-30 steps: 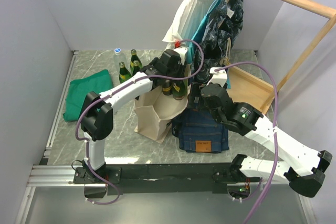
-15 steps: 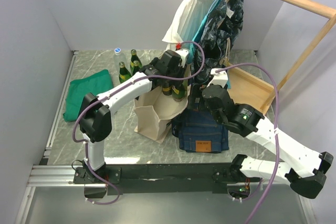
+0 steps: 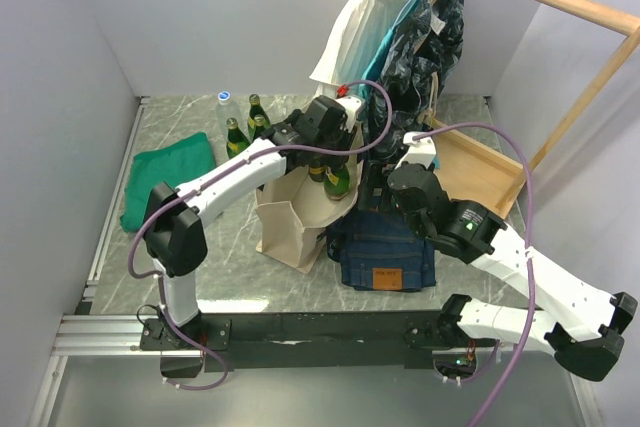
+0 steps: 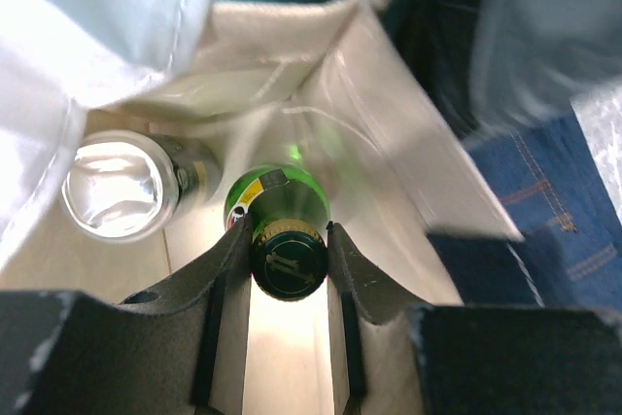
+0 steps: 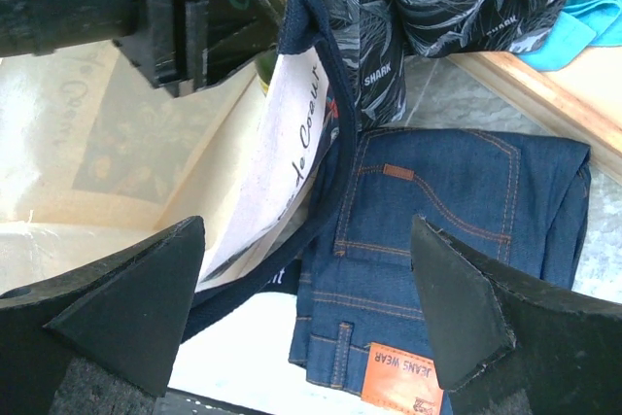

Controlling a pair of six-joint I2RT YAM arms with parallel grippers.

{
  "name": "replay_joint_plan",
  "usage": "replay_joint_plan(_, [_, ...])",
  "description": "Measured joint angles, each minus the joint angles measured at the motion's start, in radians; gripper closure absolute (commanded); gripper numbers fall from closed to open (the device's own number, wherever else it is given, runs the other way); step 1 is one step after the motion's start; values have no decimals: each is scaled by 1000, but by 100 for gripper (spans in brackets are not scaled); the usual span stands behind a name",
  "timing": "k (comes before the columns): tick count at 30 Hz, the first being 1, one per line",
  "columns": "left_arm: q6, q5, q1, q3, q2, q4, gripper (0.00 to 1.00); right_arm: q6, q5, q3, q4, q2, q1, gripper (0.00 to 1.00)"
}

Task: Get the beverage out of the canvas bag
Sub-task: Take out the drink from the canvas bag.

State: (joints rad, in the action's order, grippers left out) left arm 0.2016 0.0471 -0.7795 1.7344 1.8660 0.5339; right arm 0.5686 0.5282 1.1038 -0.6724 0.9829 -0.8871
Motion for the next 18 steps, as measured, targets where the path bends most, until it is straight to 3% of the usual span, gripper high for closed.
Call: replay_joint_plan(18, [-2, -51, -22, 44, -90, 63, 99, 11, -25, 0, 0, 0, 0, 8])
